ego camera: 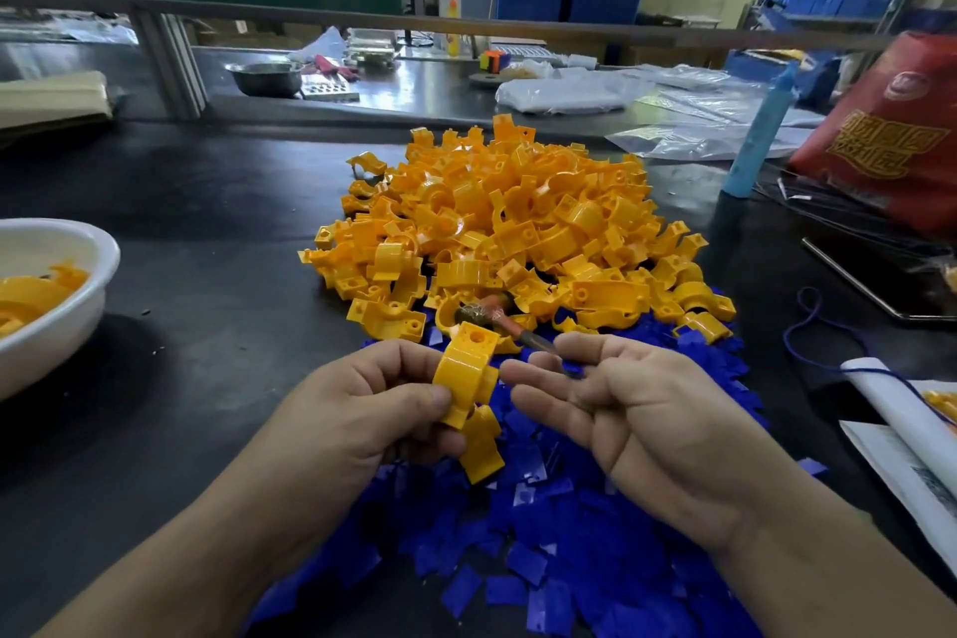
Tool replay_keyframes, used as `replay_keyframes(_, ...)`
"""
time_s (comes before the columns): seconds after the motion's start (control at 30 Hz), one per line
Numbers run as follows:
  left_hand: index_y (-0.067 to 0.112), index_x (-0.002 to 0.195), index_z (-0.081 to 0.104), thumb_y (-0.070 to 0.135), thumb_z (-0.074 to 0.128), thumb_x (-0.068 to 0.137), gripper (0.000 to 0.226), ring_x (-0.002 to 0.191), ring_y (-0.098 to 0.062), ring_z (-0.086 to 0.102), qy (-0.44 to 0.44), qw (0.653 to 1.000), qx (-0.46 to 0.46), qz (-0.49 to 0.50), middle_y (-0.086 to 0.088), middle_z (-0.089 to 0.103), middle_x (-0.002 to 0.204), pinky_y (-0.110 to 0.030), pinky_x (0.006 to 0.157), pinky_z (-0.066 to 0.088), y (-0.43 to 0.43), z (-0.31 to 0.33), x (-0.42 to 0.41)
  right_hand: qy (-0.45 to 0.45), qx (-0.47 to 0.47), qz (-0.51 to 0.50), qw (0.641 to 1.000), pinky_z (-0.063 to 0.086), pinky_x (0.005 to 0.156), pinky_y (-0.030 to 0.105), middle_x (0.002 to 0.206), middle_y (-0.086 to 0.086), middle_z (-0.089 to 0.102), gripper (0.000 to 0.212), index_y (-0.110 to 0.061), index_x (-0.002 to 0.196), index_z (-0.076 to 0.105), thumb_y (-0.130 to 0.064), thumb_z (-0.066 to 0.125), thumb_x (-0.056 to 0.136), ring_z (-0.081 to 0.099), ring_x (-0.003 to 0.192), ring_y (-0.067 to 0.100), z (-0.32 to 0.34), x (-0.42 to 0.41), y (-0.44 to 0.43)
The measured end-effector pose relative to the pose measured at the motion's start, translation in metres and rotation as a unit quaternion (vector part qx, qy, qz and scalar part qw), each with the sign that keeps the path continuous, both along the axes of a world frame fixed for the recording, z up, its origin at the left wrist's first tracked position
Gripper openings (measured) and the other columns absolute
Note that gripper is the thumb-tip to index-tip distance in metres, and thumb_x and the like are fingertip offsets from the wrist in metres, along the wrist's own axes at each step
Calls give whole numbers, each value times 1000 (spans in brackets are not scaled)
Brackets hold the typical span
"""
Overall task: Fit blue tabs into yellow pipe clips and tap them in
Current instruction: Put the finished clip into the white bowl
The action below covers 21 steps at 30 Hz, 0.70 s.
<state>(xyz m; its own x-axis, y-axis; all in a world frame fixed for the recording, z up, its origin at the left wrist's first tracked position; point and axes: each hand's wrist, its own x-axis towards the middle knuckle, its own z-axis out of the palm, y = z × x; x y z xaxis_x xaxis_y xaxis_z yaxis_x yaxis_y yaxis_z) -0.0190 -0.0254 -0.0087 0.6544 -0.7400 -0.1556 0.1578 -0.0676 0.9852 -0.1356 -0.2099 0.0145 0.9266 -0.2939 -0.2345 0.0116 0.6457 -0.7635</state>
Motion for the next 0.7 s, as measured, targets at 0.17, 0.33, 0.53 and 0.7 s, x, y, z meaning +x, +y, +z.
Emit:
replay_keyframes(0.17,24,91,76,29,70,67,26,74,-22,72,3,1000,-17,9,-12,75,93,-26,64,58,1,0,1,10,-61,11,998,58,54,30,86,20,72,21,2,111,56,-3,43,96,73,79,32,-2,-1,1)
replay_keyframes(0.33,27,89,76,24,65,76,17,75,-22,73,-32,999,3,-3,-10,76,92,-27,66,58,-1,1,-3,22,-247,-14,969,51,43,27,72,9,67,18,-13,107,64,-12,54,93,63,53,20,-4,-4,7)
replay_keyframes(0.53,31,88,75,10,60,91,25,78,-22,73,-70,997,37,-16,-6,77,93,-24,67,58,-5,4,-8,11,-405,-52,913,52,52,23,66,4,66,23,-25,110,66,-28,51,93,60,53,17,-9,-5,14)
replay_keyframes(0.7,34,89,73,11,61,91,26,79,-20,73,-104,993,48,-29,-4,76,91,-28,71,60,-5,4,-12,-7,-395,-30,918,55,58,23,70,9,70,22,-23,111,61,-14,56,92,65,58,19,-7,-6,19)
